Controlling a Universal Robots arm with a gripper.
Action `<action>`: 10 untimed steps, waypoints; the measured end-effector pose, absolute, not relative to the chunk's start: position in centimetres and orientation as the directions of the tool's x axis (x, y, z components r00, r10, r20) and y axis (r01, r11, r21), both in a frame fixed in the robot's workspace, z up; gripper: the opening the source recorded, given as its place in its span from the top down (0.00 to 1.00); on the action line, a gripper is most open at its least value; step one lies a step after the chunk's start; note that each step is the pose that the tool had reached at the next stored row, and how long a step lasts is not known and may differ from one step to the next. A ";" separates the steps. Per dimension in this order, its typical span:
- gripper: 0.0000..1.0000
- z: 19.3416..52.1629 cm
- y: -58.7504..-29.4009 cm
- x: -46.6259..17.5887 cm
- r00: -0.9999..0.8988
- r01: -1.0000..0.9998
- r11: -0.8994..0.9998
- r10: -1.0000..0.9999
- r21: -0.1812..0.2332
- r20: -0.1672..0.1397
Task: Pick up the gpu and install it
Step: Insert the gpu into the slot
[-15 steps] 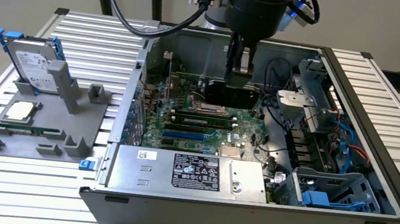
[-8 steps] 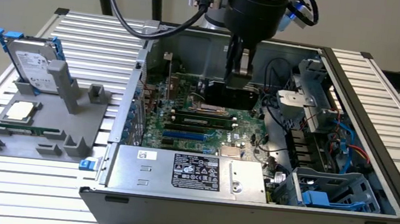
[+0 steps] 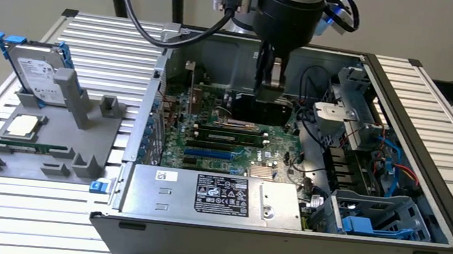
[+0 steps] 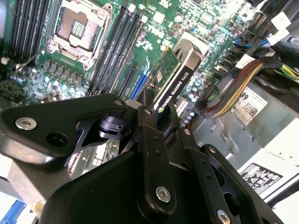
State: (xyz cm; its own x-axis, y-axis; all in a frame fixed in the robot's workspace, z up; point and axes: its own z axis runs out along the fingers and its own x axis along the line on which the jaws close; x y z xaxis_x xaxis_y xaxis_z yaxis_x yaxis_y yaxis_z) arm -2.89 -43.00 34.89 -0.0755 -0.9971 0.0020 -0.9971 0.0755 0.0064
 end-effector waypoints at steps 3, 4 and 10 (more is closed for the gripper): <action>1.00 34.8 -43.0 -2.9 -0.075 -0.997 0.075 -0.997 0.006 0.002; 1.00 34.7 -43.0 -2.9 -0.075 -0.997 0.075 -0.997 0.006 0.002; 1.00 34.5 -43.0 -2.9 -0.075 -0.997 0.075 -0.997 0.006 0.002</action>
State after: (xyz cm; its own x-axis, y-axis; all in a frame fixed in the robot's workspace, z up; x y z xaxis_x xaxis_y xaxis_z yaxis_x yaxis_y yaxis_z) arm -2.89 -43.00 34.49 -0.0755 -0.9971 0.0021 -0.9971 0.0755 0.0065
